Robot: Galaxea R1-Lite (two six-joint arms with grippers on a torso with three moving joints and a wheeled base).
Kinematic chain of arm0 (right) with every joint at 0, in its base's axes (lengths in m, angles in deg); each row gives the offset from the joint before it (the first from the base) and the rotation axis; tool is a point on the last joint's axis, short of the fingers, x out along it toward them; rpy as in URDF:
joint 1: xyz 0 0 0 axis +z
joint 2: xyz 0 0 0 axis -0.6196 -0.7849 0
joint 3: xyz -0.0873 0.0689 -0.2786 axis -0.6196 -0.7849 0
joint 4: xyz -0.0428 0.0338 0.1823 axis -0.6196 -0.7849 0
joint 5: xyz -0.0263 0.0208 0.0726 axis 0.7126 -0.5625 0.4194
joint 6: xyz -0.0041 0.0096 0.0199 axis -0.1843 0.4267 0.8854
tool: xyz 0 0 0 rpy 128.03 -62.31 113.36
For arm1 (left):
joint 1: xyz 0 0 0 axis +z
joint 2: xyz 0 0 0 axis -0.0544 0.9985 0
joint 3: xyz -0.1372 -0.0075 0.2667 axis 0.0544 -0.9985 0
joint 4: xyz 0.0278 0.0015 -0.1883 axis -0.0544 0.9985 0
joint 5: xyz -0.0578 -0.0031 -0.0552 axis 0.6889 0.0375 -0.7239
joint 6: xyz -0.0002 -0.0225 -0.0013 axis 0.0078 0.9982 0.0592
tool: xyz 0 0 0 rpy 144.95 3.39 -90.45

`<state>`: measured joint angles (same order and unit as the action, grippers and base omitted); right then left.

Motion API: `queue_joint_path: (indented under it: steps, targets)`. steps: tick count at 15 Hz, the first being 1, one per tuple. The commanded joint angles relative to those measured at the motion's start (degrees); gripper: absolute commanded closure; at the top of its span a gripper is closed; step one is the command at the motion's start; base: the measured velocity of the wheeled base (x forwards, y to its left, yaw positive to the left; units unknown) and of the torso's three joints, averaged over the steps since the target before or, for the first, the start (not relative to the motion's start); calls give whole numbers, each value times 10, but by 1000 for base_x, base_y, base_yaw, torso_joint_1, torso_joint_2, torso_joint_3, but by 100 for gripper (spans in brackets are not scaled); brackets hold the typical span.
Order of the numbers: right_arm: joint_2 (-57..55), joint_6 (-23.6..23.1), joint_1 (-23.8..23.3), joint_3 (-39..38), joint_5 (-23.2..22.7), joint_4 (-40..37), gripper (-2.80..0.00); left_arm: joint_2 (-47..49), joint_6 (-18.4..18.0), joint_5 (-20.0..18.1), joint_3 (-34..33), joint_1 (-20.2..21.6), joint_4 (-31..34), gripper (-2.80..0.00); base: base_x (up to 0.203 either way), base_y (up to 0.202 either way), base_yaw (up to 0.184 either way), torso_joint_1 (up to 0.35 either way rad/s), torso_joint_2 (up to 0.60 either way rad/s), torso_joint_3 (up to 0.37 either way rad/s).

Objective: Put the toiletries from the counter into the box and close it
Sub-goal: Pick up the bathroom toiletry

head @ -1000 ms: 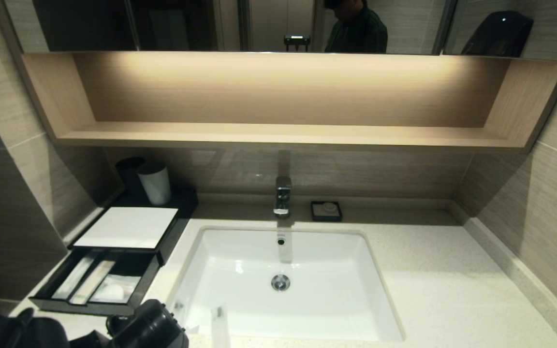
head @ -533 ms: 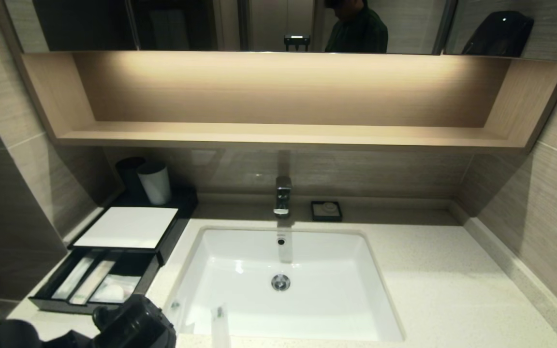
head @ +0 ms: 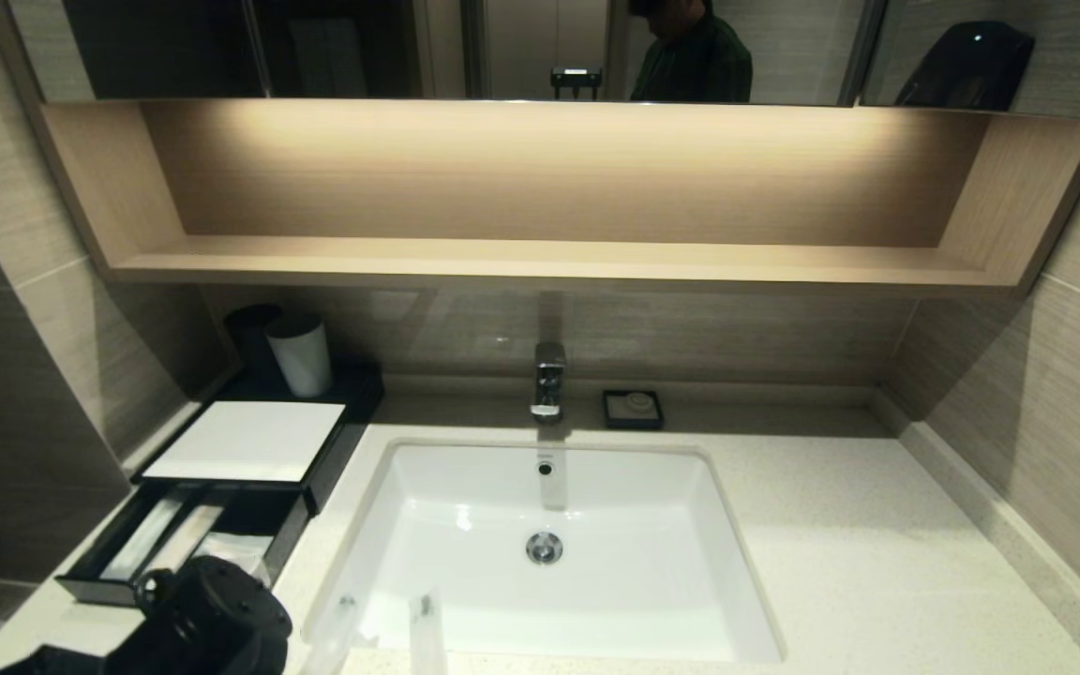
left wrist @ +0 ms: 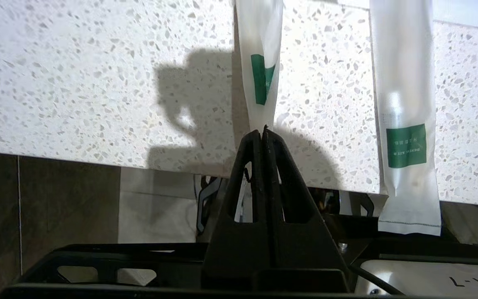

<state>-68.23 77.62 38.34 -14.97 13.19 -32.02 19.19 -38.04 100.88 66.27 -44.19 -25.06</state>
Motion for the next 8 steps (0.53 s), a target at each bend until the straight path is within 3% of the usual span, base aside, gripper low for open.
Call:
queue_joint_path:
  steps: [1, 8]
  targets:
    - [0, 0, 0, 0, 0, 0, 0, -42, -7, 14, 1, 4, 0, 0, 0, 0, 0, 0, 0, 0]
    - [0, 0, 0, 0, 0, 0, 0, -126, -58, 29, 5, 19, -1, 0, 0, 0, 0, 0, 0, 0]
